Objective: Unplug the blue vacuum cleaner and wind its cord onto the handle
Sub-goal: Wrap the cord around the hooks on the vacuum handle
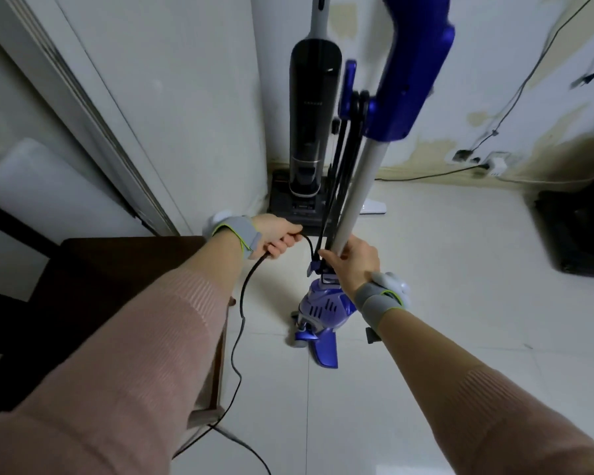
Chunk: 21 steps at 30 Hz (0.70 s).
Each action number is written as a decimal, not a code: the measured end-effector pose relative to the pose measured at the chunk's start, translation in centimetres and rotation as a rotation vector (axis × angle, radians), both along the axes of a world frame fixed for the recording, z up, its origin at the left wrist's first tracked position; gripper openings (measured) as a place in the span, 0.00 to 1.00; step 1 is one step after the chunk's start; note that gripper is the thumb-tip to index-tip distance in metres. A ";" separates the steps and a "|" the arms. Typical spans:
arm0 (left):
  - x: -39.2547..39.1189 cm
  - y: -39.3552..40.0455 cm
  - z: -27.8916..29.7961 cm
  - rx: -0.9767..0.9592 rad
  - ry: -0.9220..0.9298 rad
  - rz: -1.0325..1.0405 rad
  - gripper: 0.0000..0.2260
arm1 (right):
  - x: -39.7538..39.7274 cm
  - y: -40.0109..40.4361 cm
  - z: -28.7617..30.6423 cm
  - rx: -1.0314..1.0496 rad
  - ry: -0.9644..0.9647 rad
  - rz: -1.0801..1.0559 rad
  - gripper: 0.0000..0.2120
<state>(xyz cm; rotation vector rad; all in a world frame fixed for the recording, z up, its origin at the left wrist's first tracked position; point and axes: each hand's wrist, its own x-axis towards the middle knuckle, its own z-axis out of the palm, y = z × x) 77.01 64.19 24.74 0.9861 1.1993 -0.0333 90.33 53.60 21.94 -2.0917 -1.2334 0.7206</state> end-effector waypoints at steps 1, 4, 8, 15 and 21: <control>0.0 -0.1 0.7 0.000 0.030 -0.049 0.17 | 0.2 -0.2 -0.2 -0.061 0.020 -0.006 0.12; -0.7 0.7 5.5 0.066 0.025 -0.059 0.17 | 0.5 -0.3 2.1 -0.195 0.082 0.023 0.12; -1.6 1.7 12.6 0.158 -0.063 0.044 0.17 | -0.1 -0.6 7.6 -0.105 0.147 -0.011 0.18; -1.2 -2.4 19.5 0.341 -0.135 0.140 0.17 | 0.1 -2.6 18.3 0.049 0.279 0.085 0.33; 0.0 -5.3 21.6 0.593 -0.080 0.055 0.16 | 2.3 -4.1 21.7 0.189 0.361 0.064 0.17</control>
